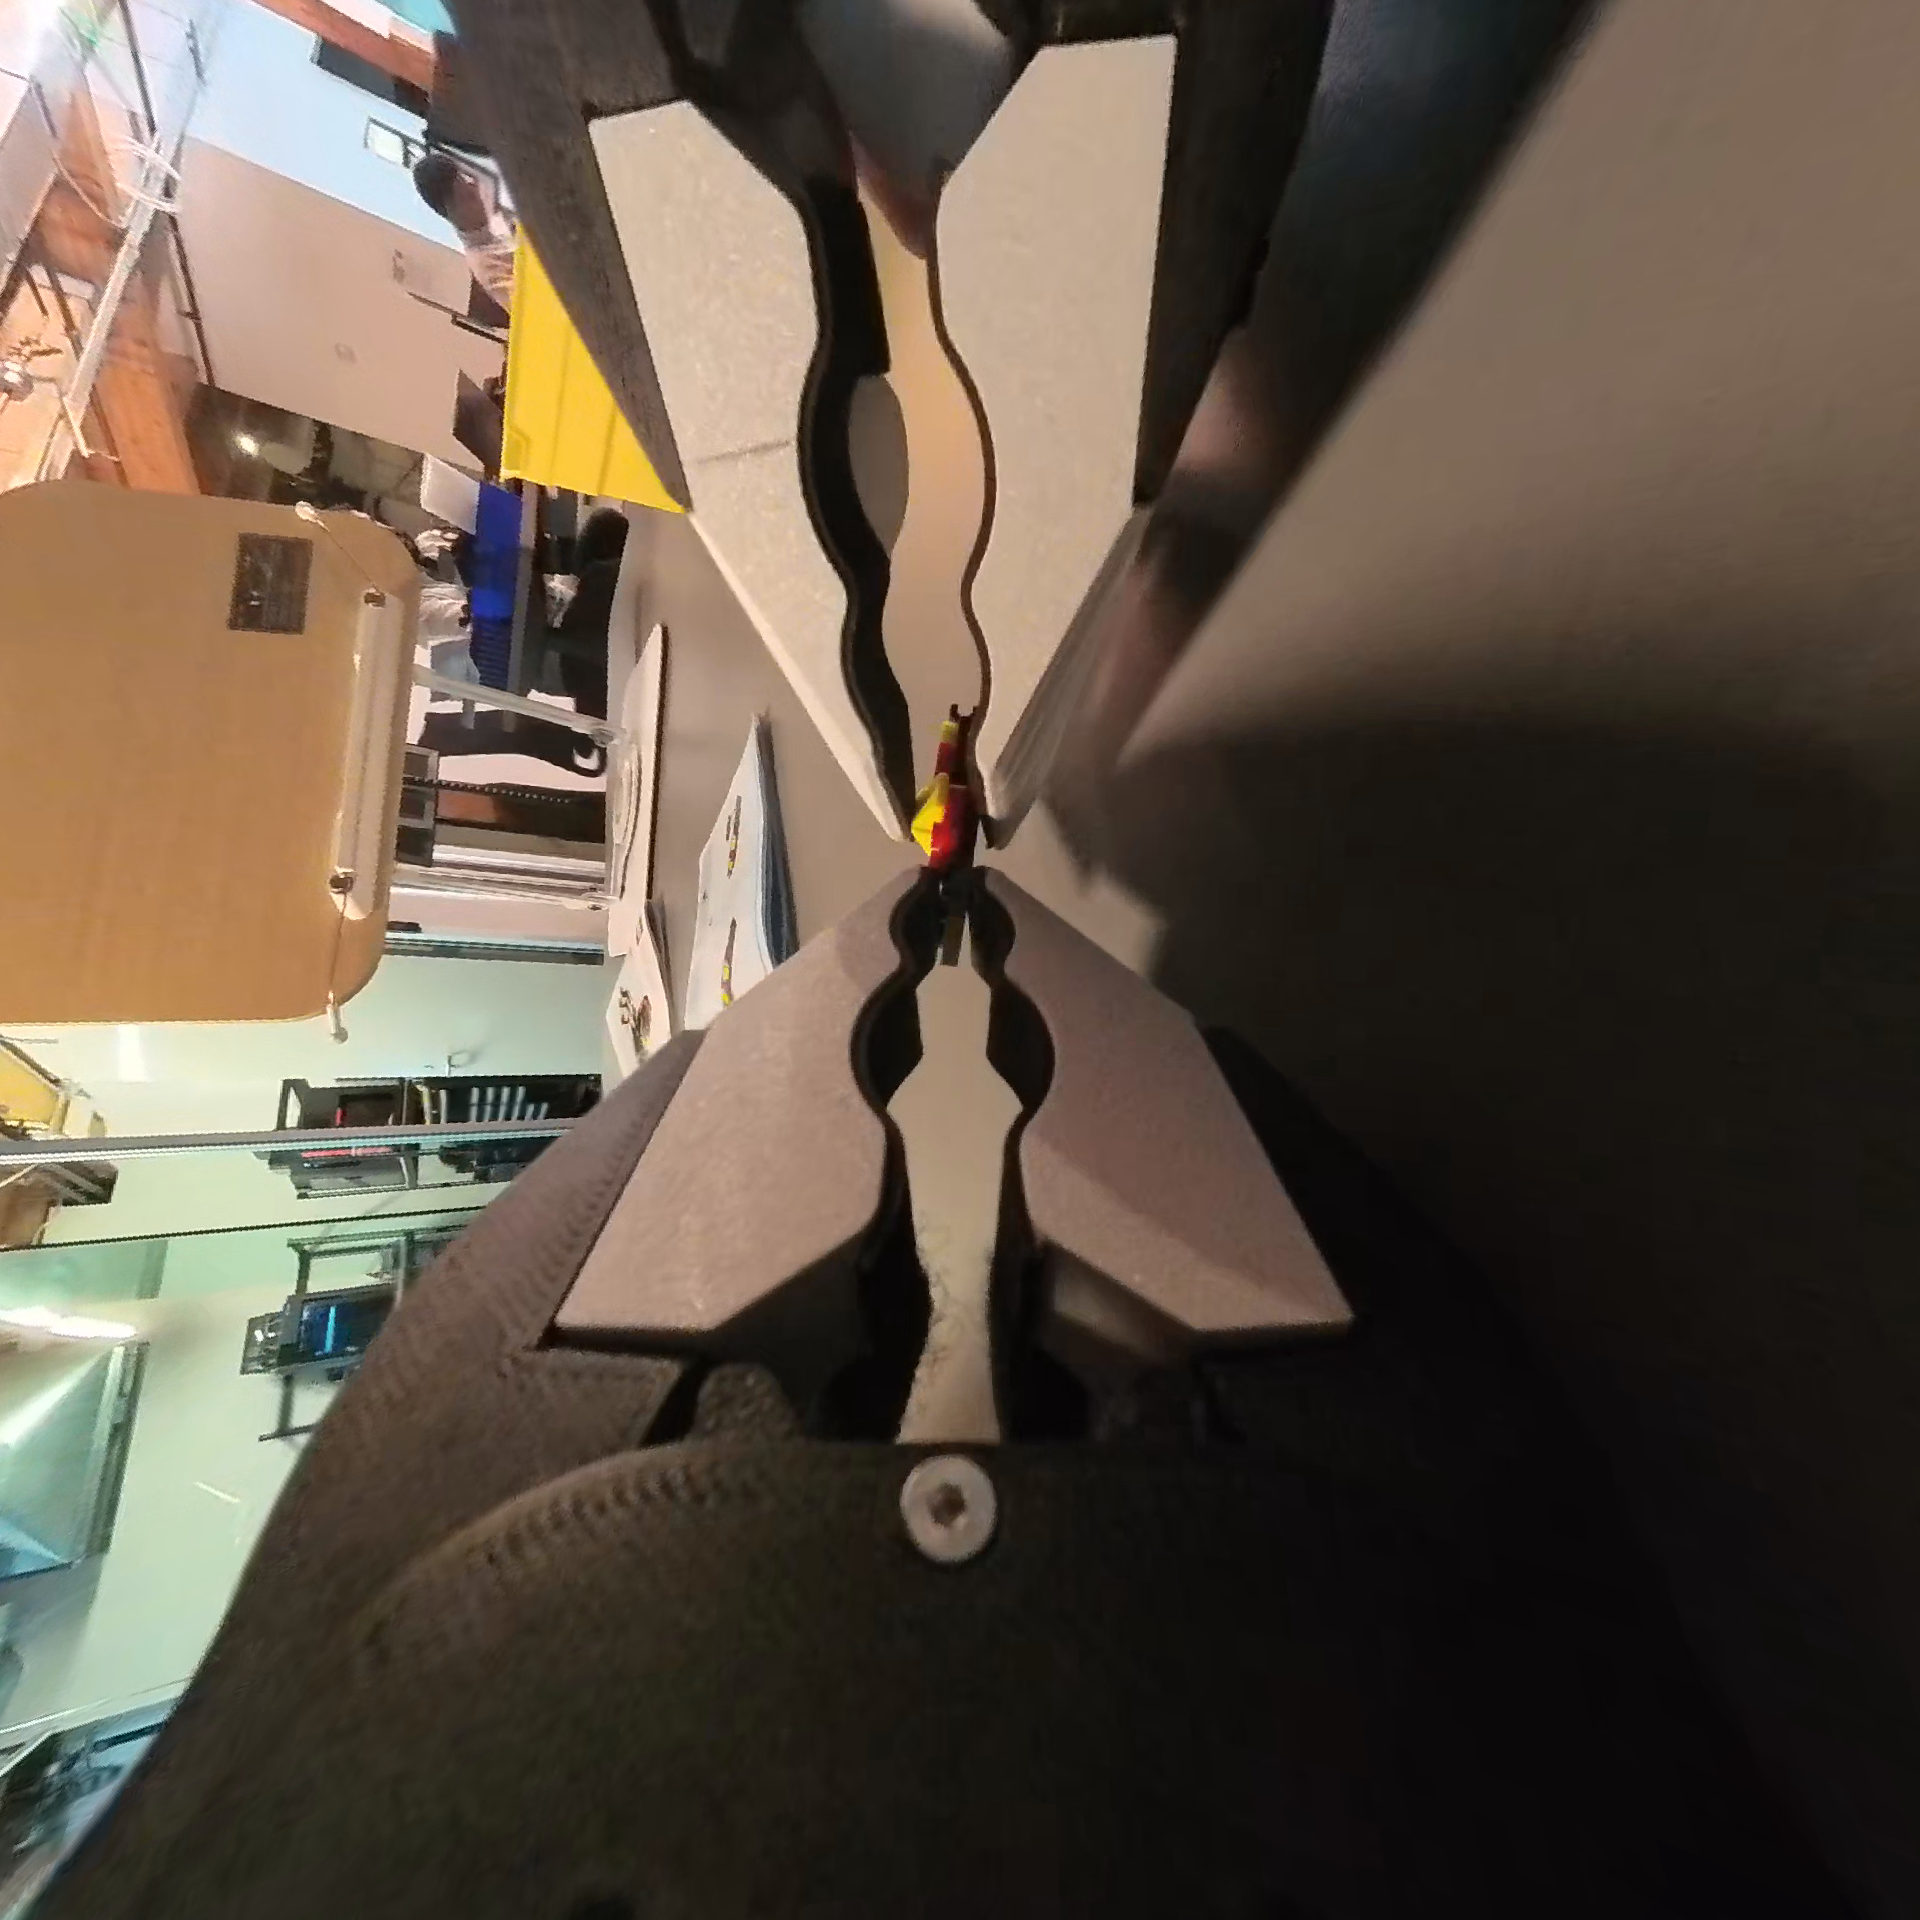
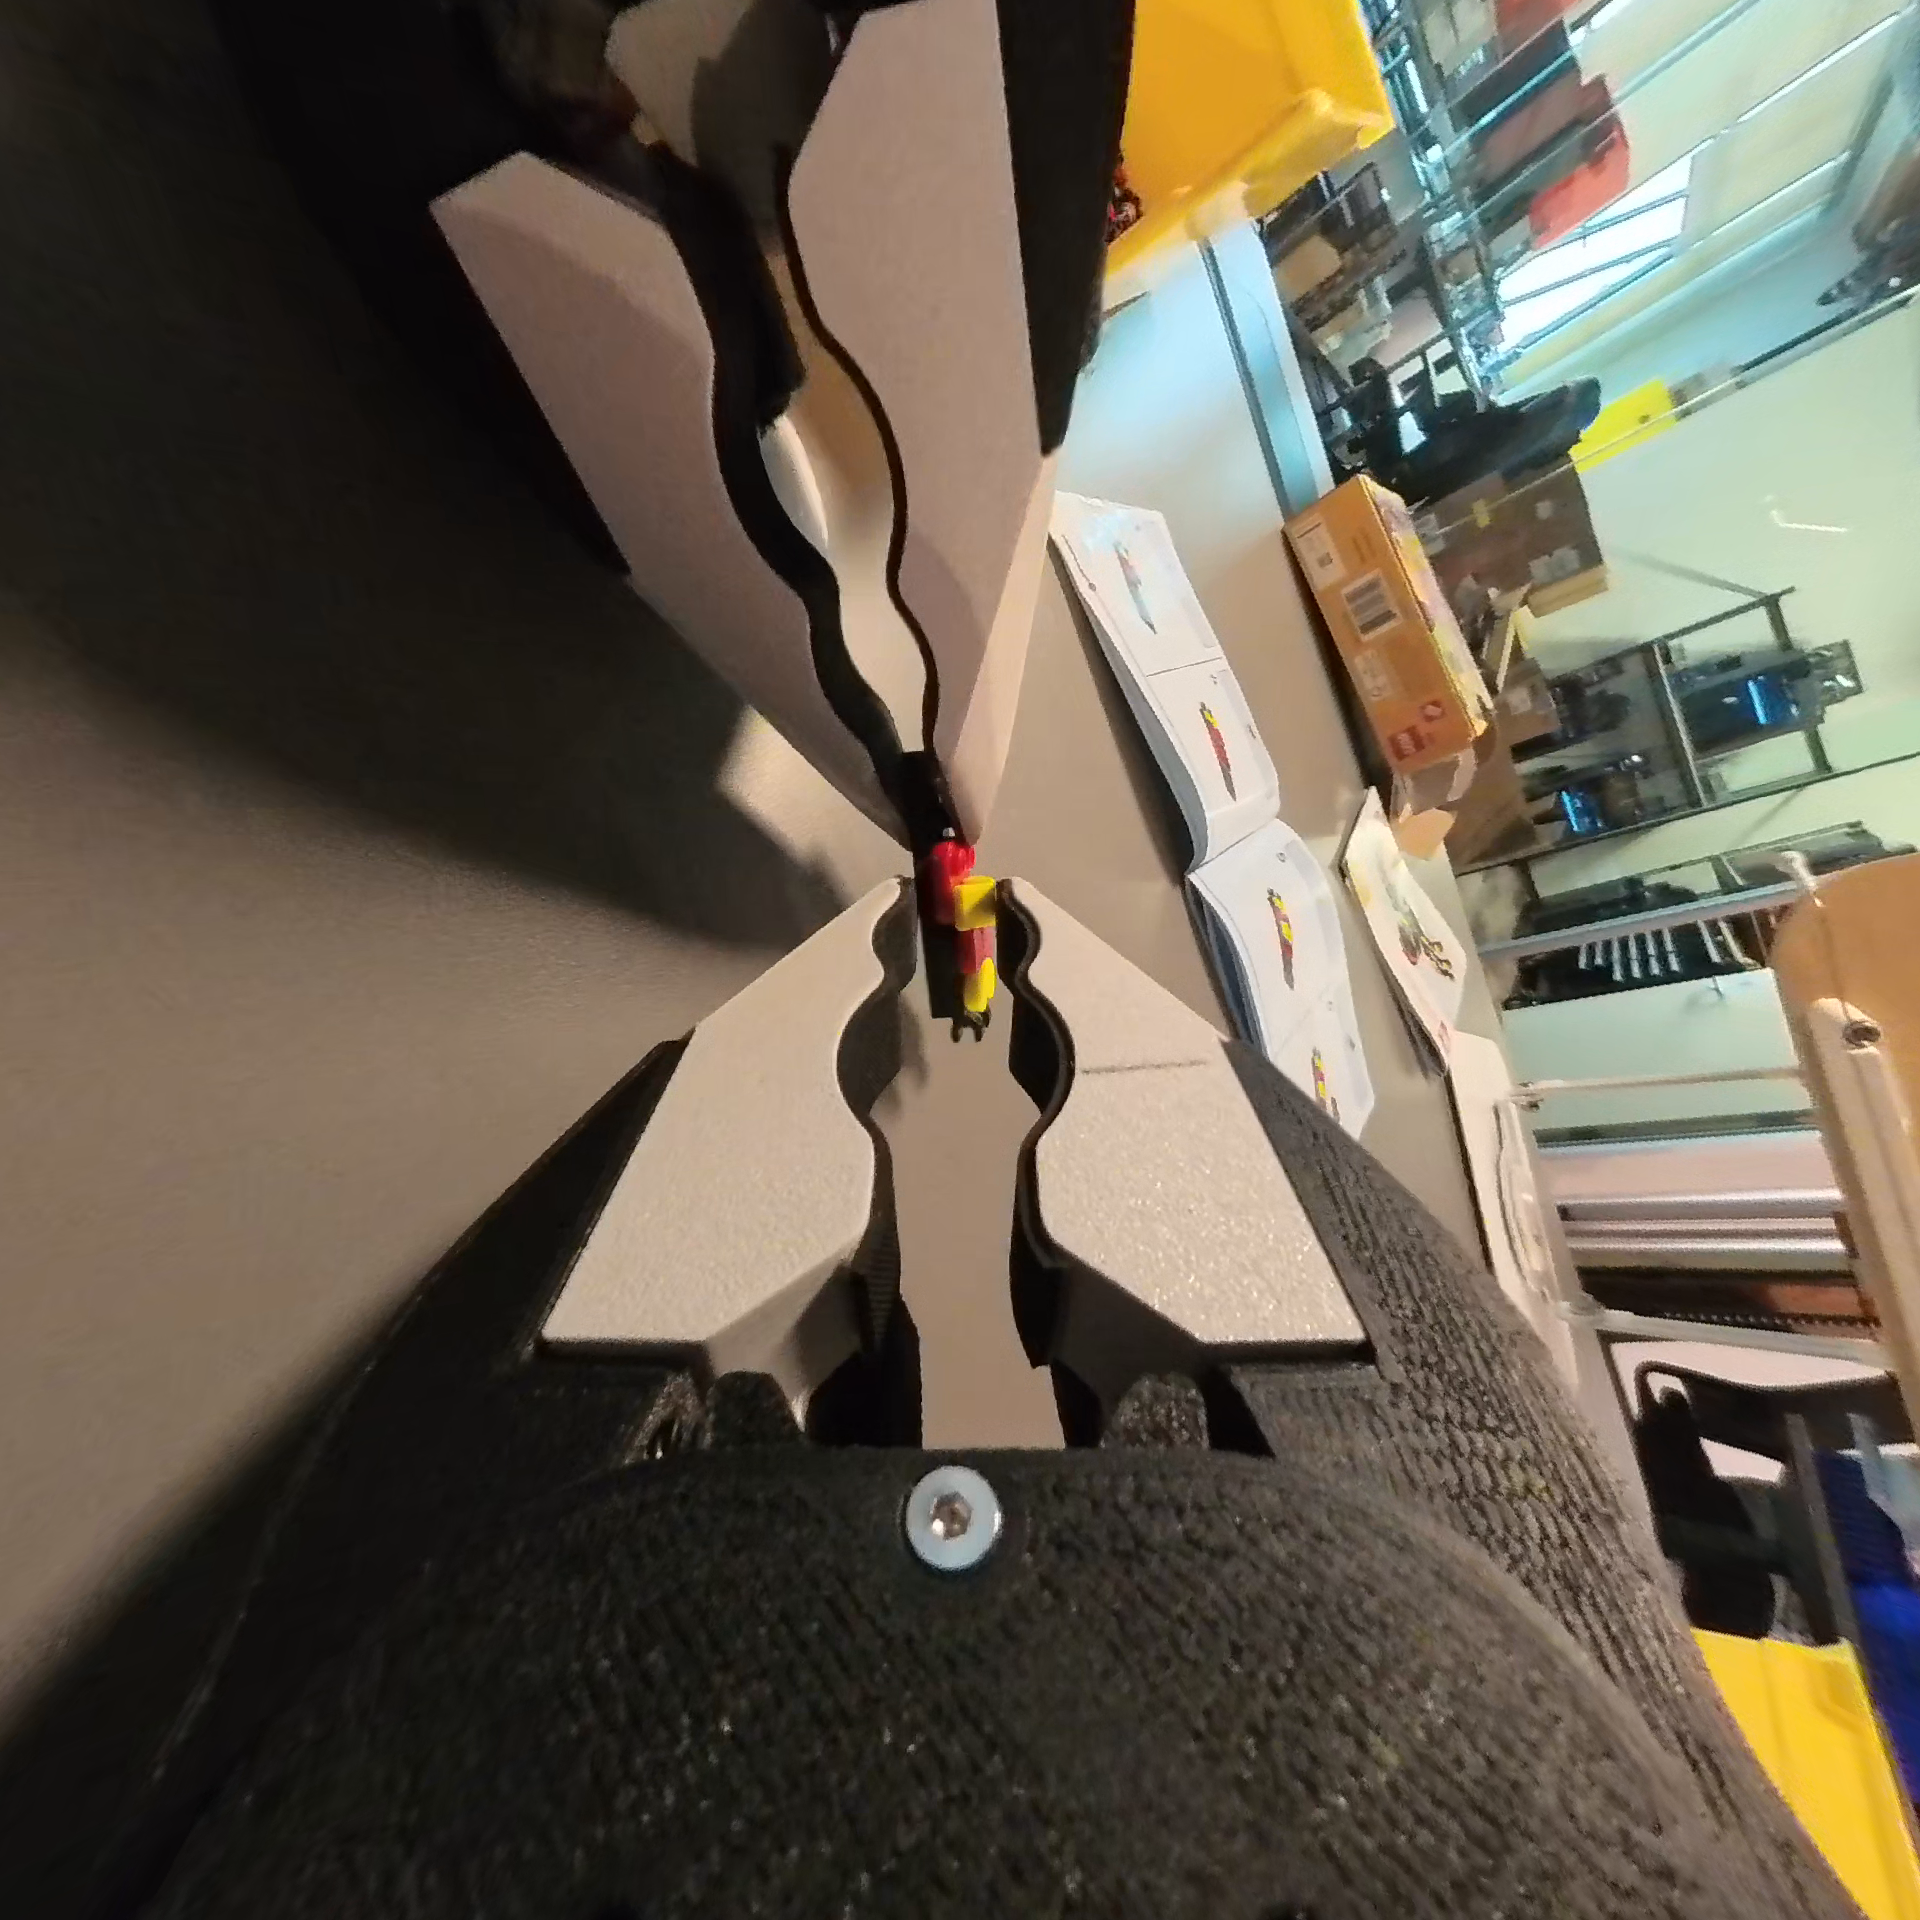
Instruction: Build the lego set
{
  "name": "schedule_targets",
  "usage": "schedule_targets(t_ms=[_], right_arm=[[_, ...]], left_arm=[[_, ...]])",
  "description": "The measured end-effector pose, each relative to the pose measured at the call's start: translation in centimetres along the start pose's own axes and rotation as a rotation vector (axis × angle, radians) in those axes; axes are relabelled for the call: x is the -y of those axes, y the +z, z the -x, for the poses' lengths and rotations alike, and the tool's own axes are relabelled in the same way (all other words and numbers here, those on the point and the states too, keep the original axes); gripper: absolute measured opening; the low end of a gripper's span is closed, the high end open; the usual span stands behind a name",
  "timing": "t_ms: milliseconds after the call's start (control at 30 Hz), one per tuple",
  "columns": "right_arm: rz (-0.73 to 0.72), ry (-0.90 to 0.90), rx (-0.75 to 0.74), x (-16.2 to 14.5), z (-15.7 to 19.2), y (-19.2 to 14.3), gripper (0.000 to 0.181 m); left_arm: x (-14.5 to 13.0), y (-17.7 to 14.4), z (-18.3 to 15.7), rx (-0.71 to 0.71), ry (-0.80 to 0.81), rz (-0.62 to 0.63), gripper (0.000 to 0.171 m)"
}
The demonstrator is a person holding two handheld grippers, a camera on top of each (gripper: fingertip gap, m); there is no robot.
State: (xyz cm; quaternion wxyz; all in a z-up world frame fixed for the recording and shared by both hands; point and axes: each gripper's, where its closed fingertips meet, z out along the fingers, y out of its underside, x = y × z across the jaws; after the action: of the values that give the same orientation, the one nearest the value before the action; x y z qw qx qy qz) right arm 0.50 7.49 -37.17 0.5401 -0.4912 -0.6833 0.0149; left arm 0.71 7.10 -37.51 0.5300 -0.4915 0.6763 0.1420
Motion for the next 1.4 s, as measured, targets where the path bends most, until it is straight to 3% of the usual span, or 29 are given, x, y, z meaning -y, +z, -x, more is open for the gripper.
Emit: schedule_targets(t_ms=[100,367,967,1133,1200,1400], right_arm=[[0.02,-0.042,-0.026,-0.4,-0.1,0.2,0.025],[0.058,-0.157,-0.06,-0.6,-0.2,0.8,0.011],[0.077,-0.153,0.045,-0.9,0.4,0.9,0.009],[-0.009,-0.091,-0.022,-0.6,-0.4,1.0,0.012],[-0.047,-0.052,-0.05,-0.5,-0.9,0.6,0.023],[-0.128,0.01,0.049,-0.1,0.0,-0.3,0.013]], left_arm=[[0.1,-0.1,0.2,0.006,-0.01,-0.006,0.005],[1.2,-0.7,0.0,-0.02,-0.05,-0.075,0.005],[1.2,-0.7,-0.5,-0.018,0.01,-0.065,0.005],[1.0,-0.7,0.1,0.001,-0.02,-0.06,0.005],[0.3,-0.5,0.2,-0.004,-0.046,-0.025,0.004],[0.3,-0.5,0.1,0.016,0.048,-0.032,0.004]])
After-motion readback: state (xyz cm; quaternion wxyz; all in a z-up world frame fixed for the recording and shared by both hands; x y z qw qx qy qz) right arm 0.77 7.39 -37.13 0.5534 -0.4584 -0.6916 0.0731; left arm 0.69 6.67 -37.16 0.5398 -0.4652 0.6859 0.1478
